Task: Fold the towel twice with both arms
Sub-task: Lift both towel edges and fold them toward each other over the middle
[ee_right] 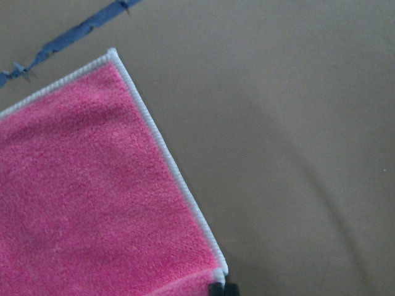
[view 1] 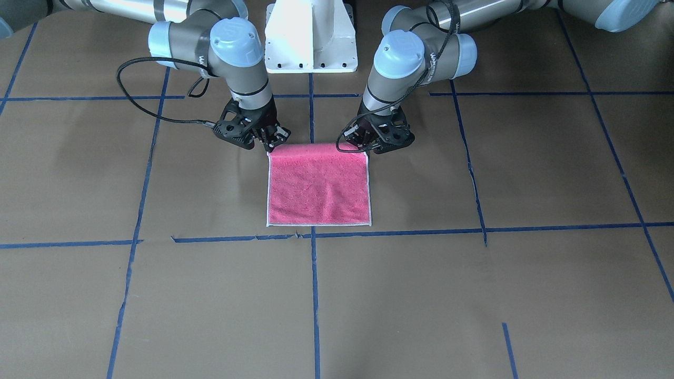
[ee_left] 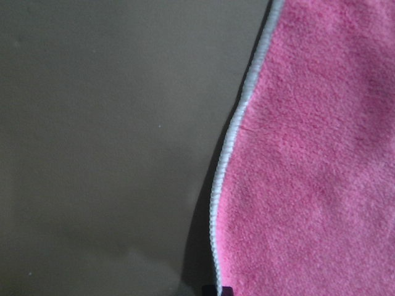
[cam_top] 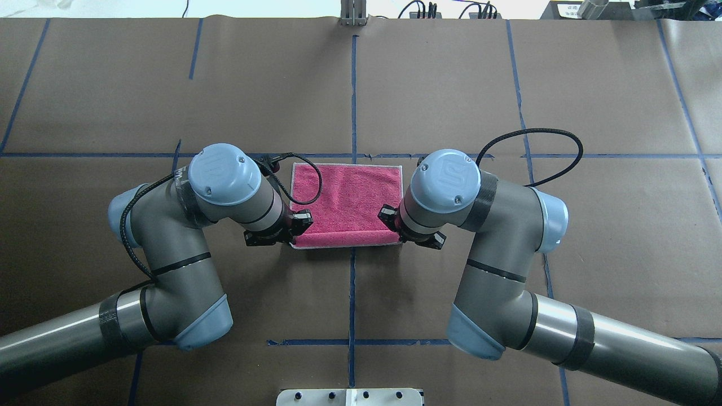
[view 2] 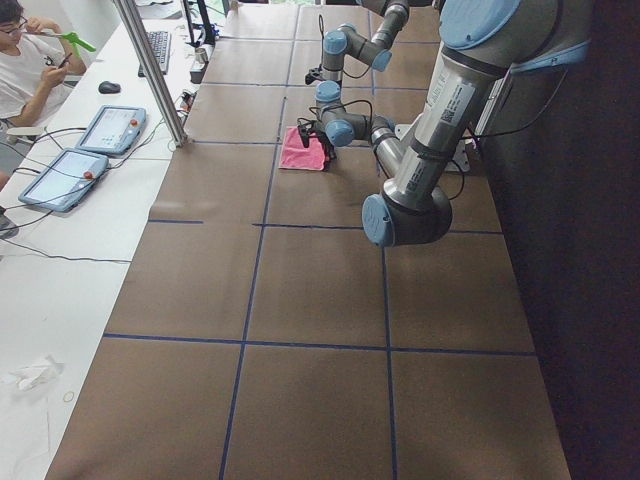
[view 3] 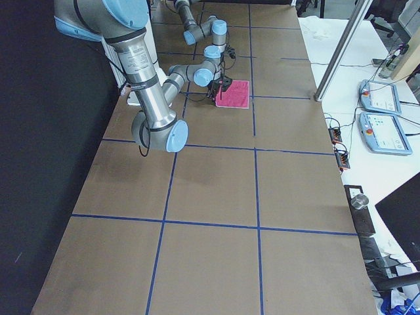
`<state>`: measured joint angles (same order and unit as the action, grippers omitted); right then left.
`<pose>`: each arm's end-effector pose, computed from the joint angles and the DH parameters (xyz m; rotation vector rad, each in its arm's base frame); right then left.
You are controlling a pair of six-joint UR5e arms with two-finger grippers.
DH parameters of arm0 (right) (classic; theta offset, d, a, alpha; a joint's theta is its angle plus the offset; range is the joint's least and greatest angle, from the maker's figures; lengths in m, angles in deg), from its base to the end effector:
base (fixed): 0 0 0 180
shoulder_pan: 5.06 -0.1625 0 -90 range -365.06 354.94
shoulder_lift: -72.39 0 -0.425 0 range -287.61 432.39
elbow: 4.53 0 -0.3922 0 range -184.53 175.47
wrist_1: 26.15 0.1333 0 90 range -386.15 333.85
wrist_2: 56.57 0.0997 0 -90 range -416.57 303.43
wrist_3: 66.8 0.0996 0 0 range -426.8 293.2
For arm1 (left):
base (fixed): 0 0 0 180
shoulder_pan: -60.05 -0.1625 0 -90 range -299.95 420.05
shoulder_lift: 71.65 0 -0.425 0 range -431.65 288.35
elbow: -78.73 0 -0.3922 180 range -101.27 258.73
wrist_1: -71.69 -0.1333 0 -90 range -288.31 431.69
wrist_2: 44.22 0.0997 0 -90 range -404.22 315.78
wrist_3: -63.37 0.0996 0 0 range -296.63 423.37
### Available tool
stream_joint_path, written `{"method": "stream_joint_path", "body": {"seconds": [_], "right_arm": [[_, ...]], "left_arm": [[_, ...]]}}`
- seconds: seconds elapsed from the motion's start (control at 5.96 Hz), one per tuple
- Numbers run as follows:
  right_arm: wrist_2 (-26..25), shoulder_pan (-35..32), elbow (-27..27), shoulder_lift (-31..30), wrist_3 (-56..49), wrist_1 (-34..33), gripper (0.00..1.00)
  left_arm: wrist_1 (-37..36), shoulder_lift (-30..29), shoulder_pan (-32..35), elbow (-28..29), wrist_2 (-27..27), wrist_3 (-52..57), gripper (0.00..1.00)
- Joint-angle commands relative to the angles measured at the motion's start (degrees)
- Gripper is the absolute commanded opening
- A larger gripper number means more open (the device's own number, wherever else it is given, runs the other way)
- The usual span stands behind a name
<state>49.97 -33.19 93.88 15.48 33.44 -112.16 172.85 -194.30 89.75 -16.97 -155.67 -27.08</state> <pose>-0.5359 -0.4055 0.2545 -0.1491 -0.8306 0.5155 0.5358 -0.4172 0.2614 -0.1242 0.9180 -0.3266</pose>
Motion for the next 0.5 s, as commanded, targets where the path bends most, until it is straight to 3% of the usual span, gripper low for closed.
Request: {"method": "stream_joint_path", "body": {"seconds": [0.0,0.34], "right_arm": [[0.07,-2.02,-0.93,0.05,-0.14,2.32,0.02],[0.16,-3.77,-4.09,2.14,-0.22,3.39,0.02]], "left_arm": [[0.88,-0.83,2.38,0.77,-0.09,-0.16,0.00],[2.18,-5.21,5.28,7.59,-0.09,-0.16,0.00]]}}
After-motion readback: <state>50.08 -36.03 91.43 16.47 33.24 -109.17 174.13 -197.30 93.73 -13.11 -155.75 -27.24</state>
